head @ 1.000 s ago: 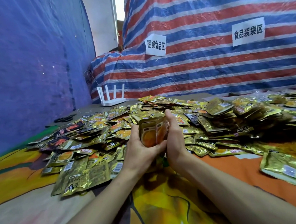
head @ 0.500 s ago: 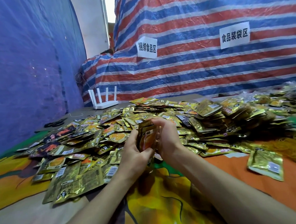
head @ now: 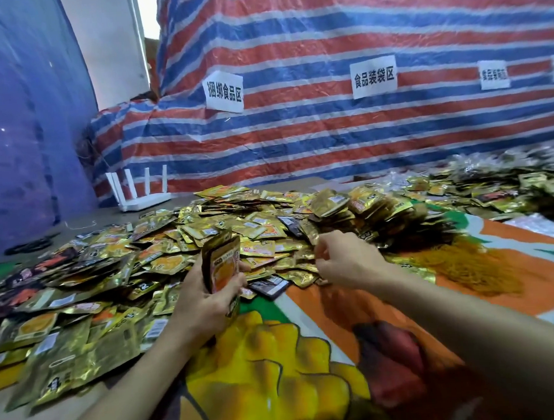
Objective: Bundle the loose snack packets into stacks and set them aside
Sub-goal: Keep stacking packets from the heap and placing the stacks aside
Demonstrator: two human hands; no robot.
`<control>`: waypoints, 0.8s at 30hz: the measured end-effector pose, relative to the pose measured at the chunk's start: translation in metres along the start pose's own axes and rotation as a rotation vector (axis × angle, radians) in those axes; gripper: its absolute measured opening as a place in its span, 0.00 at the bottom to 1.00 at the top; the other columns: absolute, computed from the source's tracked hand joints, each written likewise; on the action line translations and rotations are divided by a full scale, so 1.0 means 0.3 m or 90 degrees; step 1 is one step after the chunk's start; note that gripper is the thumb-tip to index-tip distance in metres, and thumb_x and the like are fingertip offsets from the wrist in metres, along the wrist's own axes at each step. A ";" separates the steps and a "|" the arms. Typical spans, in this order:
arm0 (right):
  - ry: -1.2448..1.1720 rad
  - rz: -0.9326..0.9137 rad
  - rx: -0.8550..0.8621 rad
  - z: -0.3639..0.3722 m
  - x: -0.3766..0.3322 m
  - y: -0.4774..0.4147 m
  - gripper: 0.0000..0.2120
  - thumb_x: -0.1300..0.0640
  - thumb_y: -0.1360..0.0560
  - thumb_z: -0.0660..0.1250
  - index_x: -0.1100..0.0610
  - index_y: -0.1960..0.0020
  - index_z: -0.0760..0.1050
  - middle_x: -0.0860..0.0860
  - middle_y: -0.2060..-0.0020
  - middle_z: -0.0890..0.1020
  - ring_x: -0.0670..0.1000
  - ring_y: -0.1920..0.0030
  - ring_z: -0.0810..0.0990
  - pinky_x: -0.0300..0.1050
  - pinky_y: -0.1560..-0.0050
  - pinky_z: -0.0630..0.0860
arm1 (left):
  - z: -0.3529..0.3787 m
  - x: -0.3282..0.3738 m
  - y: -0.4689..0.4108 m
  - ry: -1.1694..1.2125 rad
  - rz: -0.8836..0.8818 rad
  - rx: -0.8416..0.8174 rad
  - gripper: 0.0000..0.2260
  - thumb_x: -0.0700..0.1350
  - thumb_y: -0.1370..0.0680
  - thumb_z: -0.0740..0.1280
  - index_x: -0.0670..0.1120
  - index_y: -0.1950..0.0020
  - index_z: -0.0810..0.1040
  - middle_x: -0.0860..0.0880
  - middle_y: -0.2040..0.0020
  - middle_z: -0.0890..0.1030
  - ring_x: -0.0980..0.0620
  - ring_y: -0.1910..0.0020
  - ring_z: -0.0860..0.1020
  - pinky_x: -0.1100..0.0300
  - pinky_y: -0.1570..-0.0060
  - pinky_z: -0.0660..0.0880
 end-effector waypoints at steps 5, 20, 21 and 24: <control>0.232 0.125 0.000 -0.186 0.353 -0.028 0.04 0.59 0.27 0.64 0.55 0.53 0.75 0.52 0.60 0.78 0.55 0.60 0.78 0.48 0.60 0.73 | 0.003 0.000 -0.003 -0.005 0.000 -0.004 0.10 0.34 0.23 0.71 0.40 0.43 0.79 0.47 0.53 0.84 0.53 0.54 0.83 0.60 0.50 0.78; 0.270 0.178 0.065 -0.307 0.528 -0.020 0.06 0.64 0.26 0.65 0.55 0.59 0.72 0.53 0.64 0.78 0.55 0.65 0.76 0.44 0.67 0.70 | -0.010 -0.015 -0.013 0.021 -0.023 0.012 0.06 0.36 0.24 0.73 0.42 0.47 0.81 0.46 0.53 0.85 0.45 0.51 0.83 0.43 0.44 0.79; 0.283 0.178 0.065 -0.315 0.521 -0.020 0.09 0.65 0.26 0.65 0.55 0.61 0.71 0.52 0.65 0.77 0.53 0.68 0.75 0.43 0.69 0.68 | -0.012 -0.016 -0.012 0.025 -0.027 0.017 0.06 0.35 0.23 0.72 0.42 0.48 0.81 0.45 0.54 0.84 0.45 0.52 0.83 0.42 0.44 0.79; 0.309 0.166 0.097 -0.347 0.478 -0.022 0.12 0.66 0.26 0.66 0.56 0.64 0.67 0.52 0.67 0.76 0.52 0.69 0.73 0.43 0.71 0.66 | -0.021 -0.016 -0.013 0.058 -0.041 0.035 0.05 0.38 0.25 0.73 0.41 0.50 0.82 0.44 0.55 0.85 0.43 0.52 0.84 0.40 0.44 0.79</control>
Point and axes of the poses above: each hand's wrist, its own y-axis away from the middle knuckle, its own z-axis out of the palm, x = y × z, the point moved 10 cm from there along -y, towards the middle knuckle
